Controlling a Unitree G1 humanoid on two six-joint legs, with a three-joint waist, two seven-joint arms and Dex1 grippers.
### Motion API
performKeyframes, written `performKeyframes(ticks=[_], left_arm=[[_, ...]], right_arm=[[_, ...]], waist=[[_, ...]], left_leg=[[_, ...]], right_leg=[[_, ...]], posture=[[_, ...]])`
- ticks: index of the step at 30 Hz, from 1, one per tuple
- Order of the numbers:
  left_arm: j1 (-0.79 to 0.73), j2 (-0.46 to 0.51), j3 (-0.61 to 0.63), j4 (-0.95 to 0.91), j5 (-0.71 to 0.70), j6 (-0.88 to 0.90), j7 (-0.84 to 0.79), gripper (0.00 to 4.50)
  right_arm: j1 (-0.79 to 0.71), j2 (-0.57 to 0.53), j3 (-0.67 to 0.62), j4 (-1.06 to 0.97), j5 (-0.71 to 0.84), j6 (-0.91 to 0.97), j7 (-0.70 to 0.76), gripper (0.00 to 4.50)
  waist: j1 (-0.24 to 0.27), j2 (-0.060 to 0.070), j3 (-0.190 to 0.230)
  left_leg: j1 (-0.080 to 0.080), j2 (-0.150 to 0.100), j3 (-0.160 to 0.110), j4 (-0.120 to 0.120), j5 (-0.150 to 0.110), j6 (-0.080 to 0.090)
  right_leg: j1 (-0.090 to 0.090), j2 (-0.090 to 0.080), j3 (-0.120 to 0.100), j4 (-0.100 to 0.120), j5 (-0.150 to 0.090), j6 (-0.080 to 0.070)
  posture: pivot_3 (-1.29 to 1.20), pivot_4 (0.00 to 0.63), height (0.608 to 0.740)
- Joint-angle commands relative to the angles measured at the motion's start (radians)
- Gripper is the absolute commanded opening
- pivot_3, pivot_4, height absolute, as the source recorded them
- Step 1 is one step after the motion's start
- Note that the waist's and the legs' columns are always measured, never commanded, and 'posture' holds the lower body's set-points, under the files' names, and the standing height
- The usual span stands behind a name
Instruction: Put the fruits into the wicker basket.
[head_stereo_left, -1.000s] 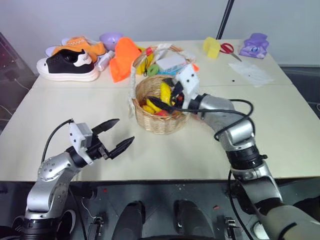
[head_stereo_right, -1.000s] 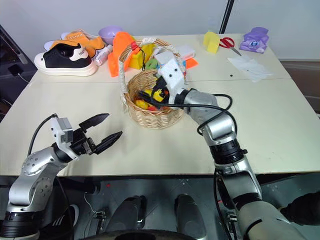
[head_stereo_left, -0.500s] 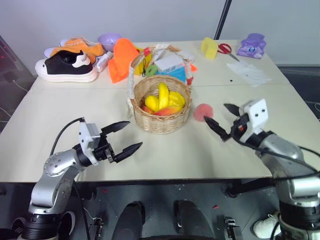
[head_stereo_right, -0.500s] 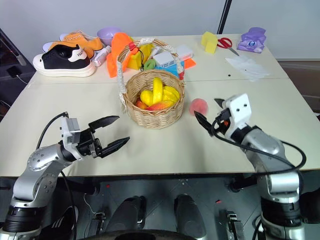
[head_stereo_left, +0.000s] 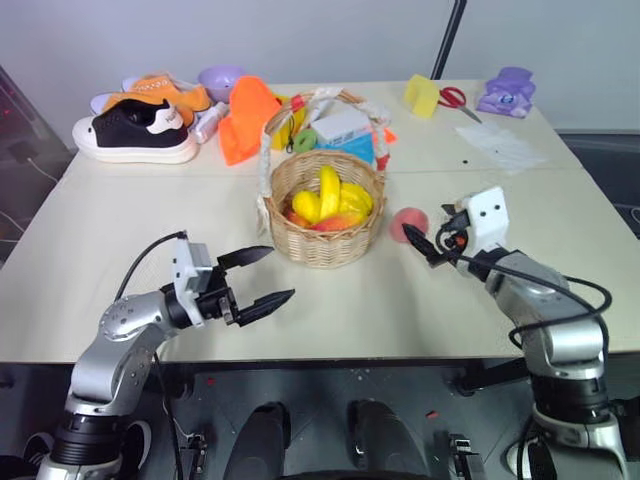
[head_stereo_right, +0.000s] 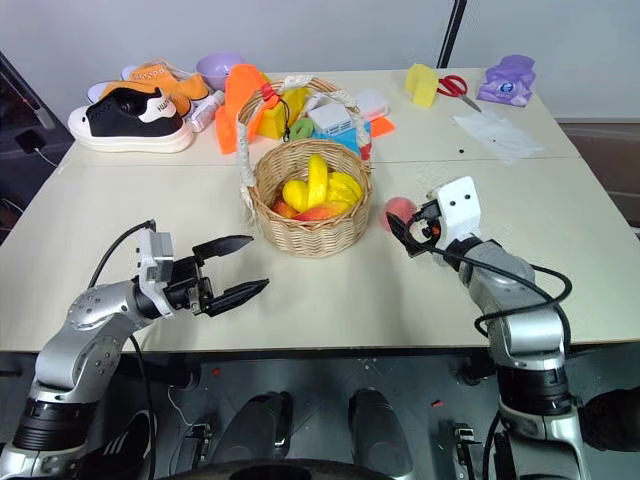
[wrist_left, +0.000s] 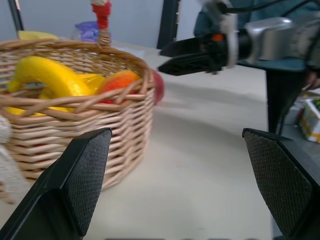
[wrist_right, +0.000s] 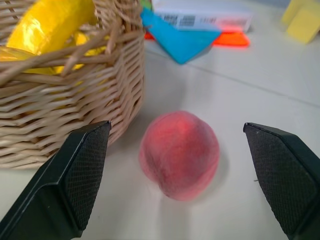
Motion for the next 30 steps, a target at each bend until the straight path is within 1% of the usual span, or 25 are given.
performKeyframes(ticks=[1, 5, 8, 10, 17, 23, 24, 26, 28, 29, 30], left_arm=[[0.012, 0.011, 0.013, -0.049, -0.014, 0.0, 0.002, 4.5], [0.027, 0.018, 0.013, -0.062, 0.005, -0.015, 0.005, 4.5], [0.028, 0.003, 0.027, -0.062, -0.011, -0.007, 0.031, 4.5], [0.04, 0.001, 0.023, -0.065, -0.005, -0.013, 0.036, 4.5], [0.065, 0.0, 0.022, -0.077, -0.001, -0.026, 0.054, 4.5], [0.064, 0.0, 0.025, -0.077, 0.004, -0.036, 0.067, 4.5], [0.063, 0.0, 0.025, -0.077, 0.004, -0.036, 0.069, 4.5], [0.062, -0.002, 0.027, -0.075, 0.005, -0.041, 0.075, 4.5], [0.061, -0.003, 0.028, -0.074, 0.006, -0.045, 0.078, 4.5], [0.061, -0.002, 0.027, -0.071, 0.005, -0.045, 0.079, 4.5], [0.061, -0.001, 0.026, -0.068, 0.006, -0.047, 0.079, 4.5]], right_arm=[[-0.065, -0.01, 0.0, 0.042, 0.013, 0.047, 0.005, 4.43], [-0.142, -0.003, 0.02, 0.136, 0.01, 0.106, 0.004, 4.43], [-0.207, 0.002, 0.034, 0.228, -0.012, 0.109, -0.008, 4.43], [-0.237, 0.007, 0.035, 0.258, 0.002, 0.139, -0.002, 4.43], [-0.286, 0.016, 0.055, 0.358, -0.005, 0.142, 0.024, 4.43], [-0.309, 0.019, 0.048, 0.42, -0.015, 0.138, 0.014, 4.43], [-0.311, 0.022, 0.04, 0.425, -0.012, 0.126, 0.015, 4.21], [-0.315, 0.024, 0.036, 0.425, -0.008, 0.116, 0.022, 3.61], [-0.316, 0.022, 0.039, 0.422, -0.01, 0.114, 0.026, 2.78], [-0.311, 0.02, 0.031, 0.413, -0.009, 0.111, 0.022, 2.63], [-0.302, 0.014, 0.017, 0.391, -0.002, 0.114, 0.021, 2.63]], waist=[[0.0, 0.0, 0.0], [0.0, 0.0, 0.0], [-0.001, 0.0, 0.0], [0.0, 0.0, 0.0], [-0.001, 0.0, 0.0], [-0.001, 0.0, 0.0], [-0.001, 0.0, 0.0], [-0.001, 0.0, 0.0], [-0.001, 0.0, 0.0], [-0.002, 0.0, 0.0], [-0.002, 0.0, 0.0]], left_leg=[[0.0, 0.0, 0.0, 0.0, 0.0, 0.0], [0.0, 0.0, 0.0, 0.0, 0.0, 0.0], [0.0, 0.0, 0.0, 0.0, 0.0, 0.0], [0.0, 0.0, 0.0, 0.0, 0.0, 0.0], [0.0, 0.0, 0.0, -0.001, 0.0, 0.0], [0.0, 0.0, 0.0, -0.001, 0.0, 0.0], [0.0, 0.0, 0.0, -0.001, 0.0, 0.0], [0.0, 0.0, 0.0, -0.001, 0.0, 0.0], [0.0, 0.0, 0.0, -0.001, 0.0, 0.0], [0.0, 0.0, 0.0, -0.001, 0.0, 0.0], [0.0, 0.0, 0.0, -0.001, 0.0, 0.0]], right_leg=[[0.0, 0.0, 0.0, 0.0, 0.0, 0.0], [0.0, 0.0, 0.0, 0.0, 0.0, 0.0], [0.0, 0.0, 0.0, 0.0, 0.0, 0.0], [0.0, 0.0, 0.0, 0.0, 0.0, 0.0], [-0.001, 0.0, 0.0, 0.0, 0.001, 0.001], [-0.001, 0.0, 0.0, 0.0, 0.001, 0.002], [-0.001, 0.0, 0.0, 0.0, 0.001, 0.003], [-0.001, 0.0, 0.0, 0.0, 0.001, 0.003], [-0.001, 0.0, 0.0, 0.0, 0.002, 0.003], [-0.001, 0.0, 0.0, 0.0, 0.002, 0.003], [-0.001, 0.0, 0.0, 0.0, 0.002, 0.003]], posture=[[0.0, 0.15, 0.74], [0.0, 0.15, 0.74], [0.0, 0.15, 0.74], [0.0, 0.15, 0.74], [0.0, 0.15, 0.74], [0.0, 0.15, 0.74], [0.0, 0.15, 0.74], [0.0, 0.15, 0.74], [0.0, 0.15, 0.74], [0.0, 0.15, 0.74], [0.0, 0.15, 0.74]])
